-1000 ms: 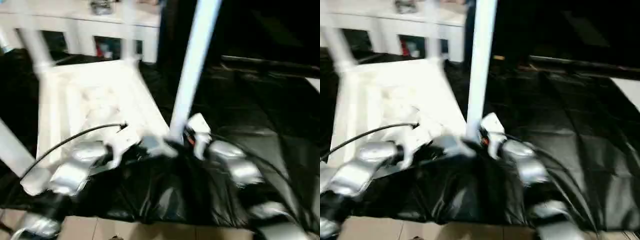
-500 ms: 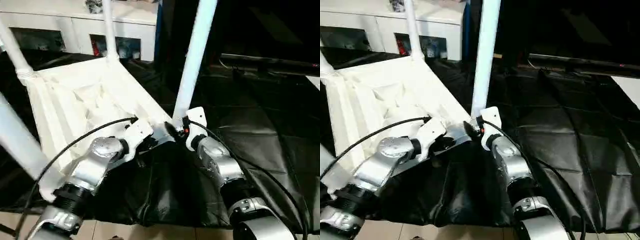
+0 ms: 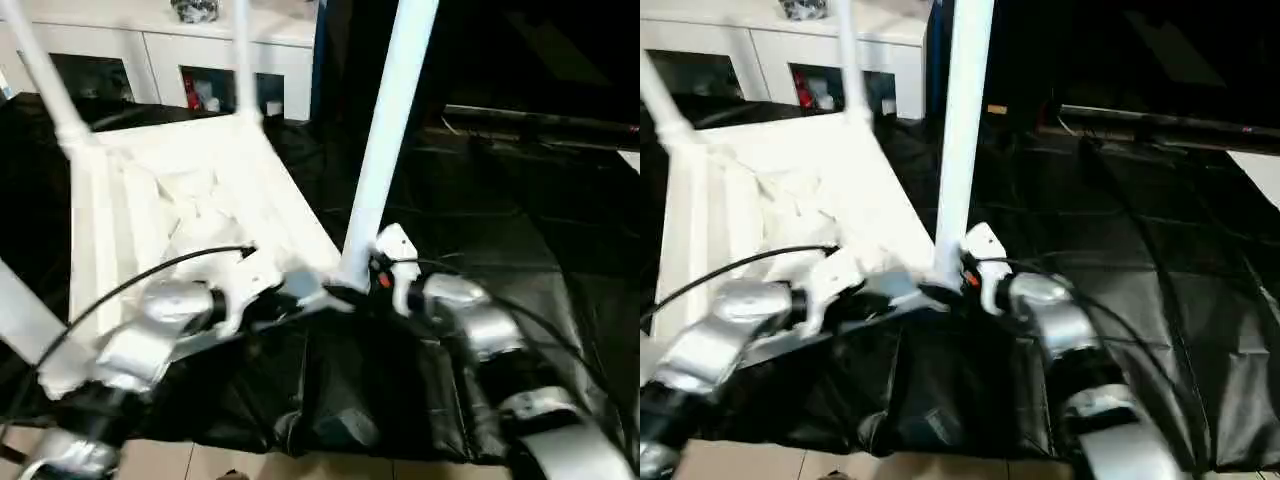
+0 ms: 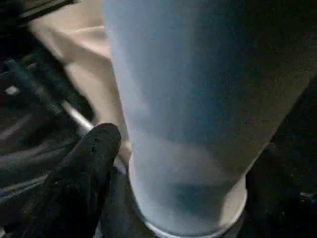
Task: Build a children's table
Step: Rotate leg to tighten
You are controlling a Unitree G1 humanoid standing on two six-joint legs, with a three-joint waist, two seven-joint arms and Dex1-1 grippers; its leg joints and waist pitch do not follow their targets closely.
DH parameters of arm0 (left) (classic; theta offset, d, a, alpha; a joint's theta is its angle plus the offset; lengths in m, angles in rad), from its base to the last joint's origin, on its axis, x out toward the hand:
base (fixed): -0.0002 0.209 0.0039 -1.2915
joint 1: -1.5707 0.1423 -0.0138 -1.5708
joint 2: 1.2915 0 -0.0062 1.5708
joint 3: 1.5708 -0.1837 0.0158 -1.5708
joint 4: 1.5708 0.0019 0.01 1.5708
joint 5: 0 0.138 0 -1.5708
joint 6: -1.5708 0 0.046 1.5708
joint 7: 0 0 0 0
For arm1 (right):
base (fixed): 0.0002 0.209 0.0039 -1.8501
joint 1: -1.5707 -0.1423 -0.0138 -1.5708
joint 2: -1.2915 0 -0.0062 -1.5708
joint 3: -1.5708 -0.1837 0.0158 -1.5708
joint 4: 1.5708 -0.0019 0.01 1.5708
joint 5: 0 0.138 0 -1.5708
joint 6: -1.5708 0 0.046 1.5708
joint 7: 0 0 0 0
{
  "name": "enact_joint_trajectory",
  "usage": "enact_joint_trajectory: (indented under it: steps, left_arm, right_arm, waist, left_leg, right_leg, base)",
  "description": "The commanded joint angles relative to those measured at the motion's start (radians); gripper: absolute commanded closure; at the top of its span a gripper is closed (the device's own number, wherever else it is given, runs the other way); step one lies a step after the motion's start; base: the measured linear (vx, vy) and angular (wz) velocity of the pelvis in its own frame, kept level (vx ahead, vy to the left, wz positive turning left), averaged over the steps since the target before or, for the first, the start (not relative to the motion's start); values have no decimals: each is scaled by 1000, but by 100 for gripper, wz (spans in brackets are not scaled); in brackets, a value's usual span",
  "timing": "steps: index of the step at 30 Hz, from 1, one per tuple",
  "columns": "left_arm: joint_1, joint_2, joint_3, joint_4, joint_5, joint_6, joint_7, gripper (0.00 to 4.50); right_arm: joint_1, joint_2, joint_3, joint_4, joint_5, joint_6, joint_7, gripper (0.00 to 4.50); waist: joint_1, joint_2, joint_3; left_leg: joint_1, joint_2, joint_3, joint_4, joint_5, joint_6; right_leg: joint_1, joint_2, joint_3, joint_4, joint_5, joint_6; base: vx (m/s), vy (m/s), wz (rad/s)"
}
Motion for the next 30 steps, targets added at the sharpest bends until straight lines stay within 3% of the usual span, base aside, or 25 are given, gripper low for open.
enact_joint_trajectory:
  steps: [1, 7, 11, 16, 19, 20, 21, 22, 25, 30]
  left_arm:
    - [1, -12, -45, -55, -43, -14, -66, 450]
    - [12, 24, -44, -71, -66, 7, -125, 450]
    - [16, 37, -45, -74, -69, 12, -145, 450]
    - [12, 20, -39, -62, -54, -6, -105, 450]
    - [-34, -62, -28, 7, 13, -7, 62, 450]
    - [-34, -62, -28, 7, 13, -7, 62, 450]
    - [-47, -82, -25, 23, 24, 0, 98, 450]
    - [-71, -120, -17, 50, 41, 2, 167, 450]
    - [-97, -162, -20, 69, 61, 17, 233, 450]
    - [-127, -240, -15, 88, 92, 60, 351, 450]
  right_arm:
    - [0, 9, 38, -44, 21, 11, 71, 104]
    - [30, -10, 59, -104, 41, 37, 155, 155]
    - [61, -19, 83, -138, 38, 46, 185, 180]
    - [84, -6, 86, -147, 22, 40, 162, 185]
    - [62, 82, 26, -59, -23, 24, -126, 185]
    - [62, 82, 26, -59, -23, 24, -126, 185]
    - [51, 104, 7, -34, -25, 30, -196, 185]
    - [36, 144, -22, 3, -26, 30, -304, 185]
    - [16, 199, -64, 45, -18, 41, -444, 185]
    - [-3, 290, -89, 83, -10, 41, -579, 185]
  waist:
    - [1, 13, -60]
    - [5, 14, -60]
    - [10, 13, -58]
    - [11, 14, -58]
    - [7, 13, -52]
    - [6, 13, -52]
    - [5, 10, -51]
    - [-1, 12, -49]
    - [-6, 14, -52]
    - [-4, 12, -57]
  left_leg:
    - [18, 61, -17, -71, -171, 32]
    - [19, 62, -16, -71, -156, 36]
    - [19, 63, -18, -74, -184, 24]
    - [21, 62, -18, -76, -202, 10]
    - [22, 61, -18, -80, -222, -10]
    - [25, 61, -19, -81, -235, -22]
    - [26, 59, -23, -83, -271, -34]
    - [28, 59, -26, -84, -299, -47]
    - [28, 60, -29, -85, -301, -59]
    - [22, 60, -23, -82, -237, -38]
  right_leg:
    - [39, -88, 48, -66, -60, -253]
    - [37, -86, 48, -63, -43, -256]
    - [36, -88, 48, -67, -89, -248]
    - [35, -89, 50, -71, -117, -240]
    - [30, -89, 52, -77, -158, -232]
    - [28, -92, 53, -81, -190, -228]
    - [31, -96, 52, -87, -267, -211]
    - [24, -96, 53, -92, -333, -189]
    - [23, -96, 54, -93, -331, -178]
    - [27, -92, 54, -82, -197, -188]
  base:
    - [0, 0, 0]
    - [0, 0, 0]
    - [0, 0, 0]
    - [0, 0, 0]
    - [0, 0, 0]
    - [0, 0, 0]
    - [0, 0, 0]
    - [0, 0, 0]
    - [0, 0, 0]
    - [0, 0, 0]
